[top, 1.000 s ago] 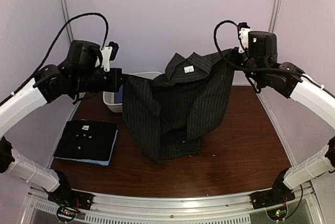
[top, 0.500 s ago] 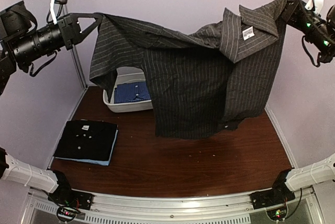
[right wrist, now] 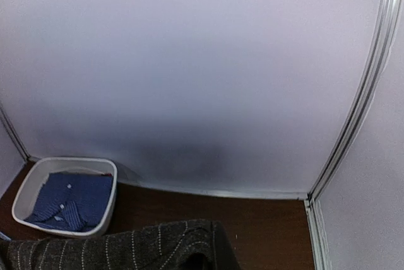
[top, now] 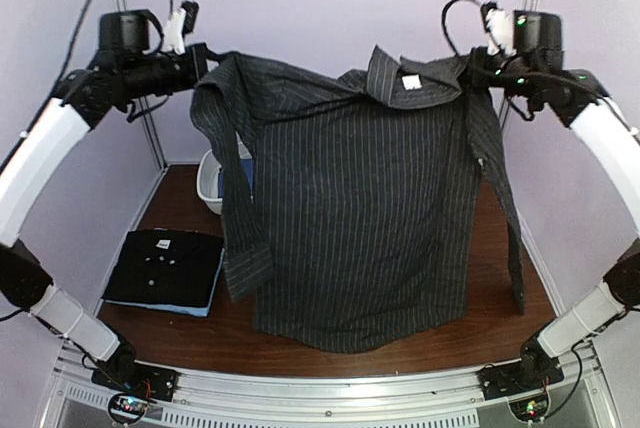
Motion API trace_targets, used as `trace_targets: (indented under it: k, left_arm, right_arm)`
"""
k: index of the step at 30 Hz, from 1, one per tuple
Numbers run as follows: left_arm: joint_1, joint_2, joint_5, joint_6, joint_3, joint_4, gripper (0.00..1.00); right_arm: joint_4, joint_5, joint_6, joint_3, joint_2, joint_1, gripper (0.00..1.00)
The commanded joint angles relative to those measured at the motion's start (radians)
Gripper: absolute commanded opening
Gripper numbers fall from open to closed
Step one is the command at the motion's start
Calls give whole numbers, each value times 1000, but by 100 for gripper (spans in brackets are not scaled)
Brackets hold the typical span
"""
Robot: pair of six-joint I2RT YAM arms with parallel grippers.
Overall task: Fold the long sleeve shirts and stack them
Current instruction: Flatten out the crumpled shirt at the center of the board.
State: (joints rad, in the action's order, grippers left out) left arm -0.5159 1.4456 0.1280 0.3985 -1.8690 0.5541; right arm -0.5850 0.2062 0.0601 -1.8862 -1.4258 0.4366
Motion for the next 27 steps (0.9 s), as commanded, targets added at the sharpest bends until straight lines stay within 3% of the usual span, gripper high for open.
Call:
trace_targets:
  k: [1, 9, 17, 21, 27]
  left_arm:
    - [86, 222, 156, 75, 184, 64, 0]
    - [77, 323, 205, 117, 446, -123, 0]
    - [8, 332, 211, 113, 519, -145, 0]
    - [-52, 351, 181, 108, 521, -146, 0]
    - [-72, 378, 93, 145, 521, -145, 0]
  right_arm:
    - [-11, -181, 78, 222, -148, -157, 0]
    - [143, -222, 159, 527, -313, -233, 0]
    - [179, -242, 189, 602, -330, -233, 5]
    - [170, -238, 195, 605, -309, -233, 20]
    - [173, -248, 208, 621, -245, -214, 54]
